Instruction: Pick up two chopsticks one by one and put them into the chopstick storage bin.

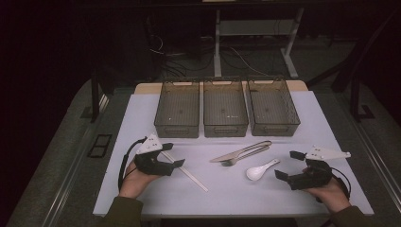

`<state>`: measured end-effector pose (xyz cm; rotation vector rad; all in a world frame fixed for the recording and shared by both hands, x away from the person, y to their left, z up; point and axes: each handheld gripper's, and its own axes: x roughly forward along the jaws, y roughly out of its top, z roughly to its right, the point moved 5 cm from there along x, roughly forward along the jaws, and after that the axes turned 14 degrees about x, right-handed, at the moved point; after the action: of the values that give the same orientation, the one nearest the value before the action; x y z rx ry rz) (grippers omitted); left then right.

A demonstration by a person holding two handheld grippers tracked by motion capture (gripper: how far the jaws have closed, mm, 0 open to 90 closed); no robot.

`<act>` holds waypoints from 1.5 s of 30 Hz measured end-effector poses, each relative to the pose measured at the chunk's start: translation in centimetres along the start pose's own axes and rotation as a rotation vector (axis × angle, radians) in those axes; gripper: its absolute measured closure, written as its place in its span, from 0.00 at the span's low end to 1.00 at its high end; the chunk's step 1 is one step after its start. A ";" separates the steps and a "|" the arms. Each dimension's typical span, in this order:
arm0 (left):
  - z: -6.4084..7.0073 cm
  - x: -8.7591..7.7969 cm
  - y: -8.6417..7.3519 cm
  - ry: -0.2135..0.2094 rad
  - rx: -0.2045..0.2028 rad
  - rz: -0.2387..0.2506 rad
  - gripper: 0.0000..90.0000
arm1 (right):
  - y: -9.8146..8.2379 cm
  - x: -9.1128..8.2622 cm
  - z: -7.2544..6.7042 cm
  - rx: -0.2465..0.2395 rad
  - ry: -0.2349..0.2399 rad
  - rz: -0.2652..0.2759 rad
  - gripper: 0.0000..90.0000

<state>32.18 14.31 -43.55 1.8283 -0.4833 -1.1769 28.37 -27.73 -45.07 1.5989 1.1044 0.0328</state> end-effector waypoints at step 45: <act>-8.3 2.1 -5.5 0.171 -0.133 -0.293 0.98 | -0.1 0.0 0.2 0.020 -0.013 -0.012 0.01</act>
<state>39.62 19.66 -47.91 1.9058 -0.0384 -1.1993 28.43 -27.90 -45.24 1.6084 1.1075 0.0039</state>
